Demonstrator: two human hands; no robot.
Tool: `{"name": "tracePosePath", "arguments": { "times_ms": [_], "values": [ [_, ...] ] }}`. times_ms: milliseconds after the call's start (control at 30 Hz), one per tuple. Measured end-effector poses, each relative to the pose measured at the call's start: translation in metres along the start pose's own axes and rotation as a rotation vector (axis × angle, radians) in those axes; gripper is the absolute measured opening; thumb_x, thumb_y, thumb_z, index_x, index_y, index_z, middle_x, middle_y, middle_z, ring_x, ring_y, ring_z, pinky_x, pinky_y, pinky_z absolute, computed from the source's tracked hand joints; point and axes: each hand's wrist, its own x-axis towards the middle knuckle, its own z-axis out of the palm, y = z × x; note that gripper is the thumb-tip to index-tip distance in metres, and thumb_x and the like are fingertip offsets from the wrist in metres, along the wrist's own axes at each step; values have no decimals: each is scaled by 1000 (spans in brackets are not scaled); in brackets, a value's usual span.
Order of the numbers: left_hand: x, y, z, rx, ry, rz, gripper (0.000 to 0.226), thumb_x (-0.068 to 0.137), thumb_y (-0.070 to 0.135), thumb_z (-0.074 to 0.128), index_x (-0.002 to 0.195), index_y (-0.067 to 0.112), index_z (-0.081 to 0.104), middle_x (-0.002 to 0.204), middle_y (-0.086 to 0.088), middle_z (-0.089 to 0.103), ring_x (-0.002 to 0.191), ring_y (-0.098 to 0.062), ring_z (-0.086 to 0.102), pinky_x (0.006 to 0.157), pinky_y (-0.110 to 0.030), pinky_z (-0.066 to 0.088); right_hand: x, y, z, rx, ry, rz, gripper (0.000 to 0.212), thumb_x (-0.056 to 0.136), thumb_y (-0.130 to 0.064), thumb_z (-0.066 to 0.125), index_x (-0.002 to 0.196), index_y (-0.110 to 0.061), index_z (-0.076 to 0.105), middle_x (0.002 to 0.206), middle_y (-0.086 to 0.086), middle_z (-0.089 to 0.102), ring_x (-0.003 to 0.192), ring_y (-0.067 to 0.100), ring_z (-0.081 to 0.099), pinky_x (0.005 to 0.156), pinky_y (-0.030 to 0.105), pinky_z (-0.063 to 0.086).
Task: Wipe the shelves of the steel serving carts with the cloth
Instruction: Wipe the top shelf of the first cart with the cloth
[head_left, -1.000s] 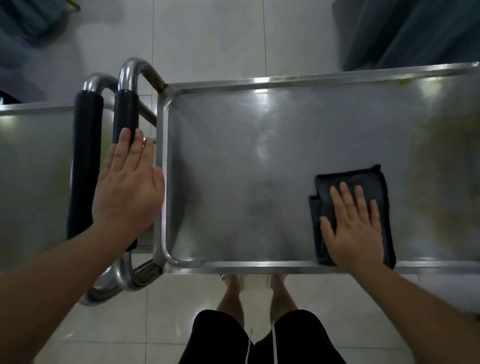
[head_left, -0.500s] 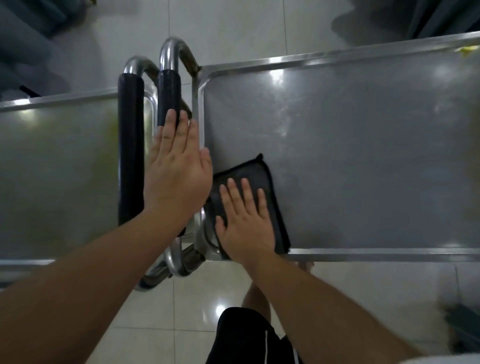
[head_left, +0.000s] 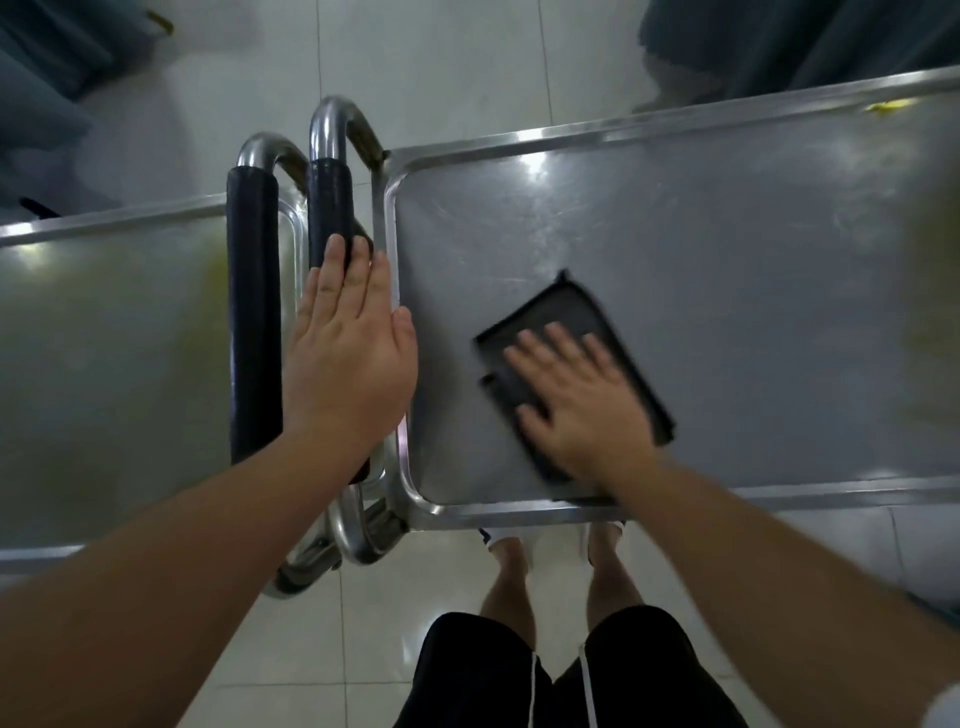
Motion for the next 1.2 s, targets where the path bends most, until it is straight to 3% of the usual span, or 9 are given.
{"name": "tracePosePath", "arguments": {
  "times_ms": [167, 333, 633, 767, 867, 967, 1067, 1200],
  "values": [
    [-1, -1, 0, 2, 0, 0, 61, 113, 39, 20, 167, 11, 18, 176, -6, 9, 162, -15, -9, 132, -41, -2, -10, 132, -48, 0, 28, 522, 73, 96, -57, 31, 164, -31, 21, 172, -5, 18, 159, 23, 11, 128, 50, 8],
    [1, -2, 0, 3, -11, -3, 63, 112, 40, 16, 167, 11, 16, 177, -6, 7, 162, -15, -10, 132, -42, -1, 23, 119, -51, 73, 100, 927, 74, 100, -57, 22, 166, -27, 8, 173, -5, 2, 159, 24, -4, 127, 53, -1],
    [0, -4, 2, -13, 24, 2, 61, 112, 35, 24, 166, 7, 20, 176, -10, 12, 163, -17, -4, 132, -40, -2, 129, -73, -12, 158, 93, 680, 78, 96, -52, 27, 165, -21, 14, 173, 1, 9, 159, 29, -1, 126, 56, -4],
    [0, -4, 3, -9, 15, -13, 61, 111, 34, 24, 166, 8, 20, 176, -8, 10, 163, -16, -6, 132, -38, -3, 145, -134, 7, 107, -27, 244, 74, 99, -50, 9, 165, -18, -2, 173, 5, -7, 157, 30, -17, 124, 56, -13],
    [1, -4, 3, 15, 14, -8, 62, 110, 34, 23, 166, 7, 20, 176, -9, 11, 163, -18, -5, 132, -40, 0, 142, -123, 8, 52, -78, 47, 74, 104, -53, 18, 165, -20, -5, 173, 2, -8, 157, 27, -19, 125, 56, -7],
    [1, -3, 3, -6, 26, -1, 62, 110, 35, 23, 165, 7, 24, 175, -9, 14, 163, -17, -3, 132, -40, 1, 133, -87, -1, 45, -114, -138, 69, 104, -59, 12, 165, -29, 6, 173, -7, 2, 158, 18, -13, 126, 51, -7],
    [1, -3, 2, -17, 20, -1, 61, 111, 38, 22, 166, 9, 25, 175, -7, 15, 162, -13, -6, 132, -38, -1, 119, -24, -18, -2, -139, -300, 69, 101, -62, 25, 164, -36, 18, 171, -13, 14, 159, 14, -1, 128, 45, -2],
    [2, -4, 3, -35, 9, 9, 61, 111, 38, 23, 164, 8, 28, 174, -7, 18, 162, -12, -5, 132, -35, -4, 100, 82, -47, -54, -60, -132, 69, 98, -60, 37, 162, -36, 28, 168, -12, 25, 158, 14, 13, 128, 44, 8]
  ]
}}
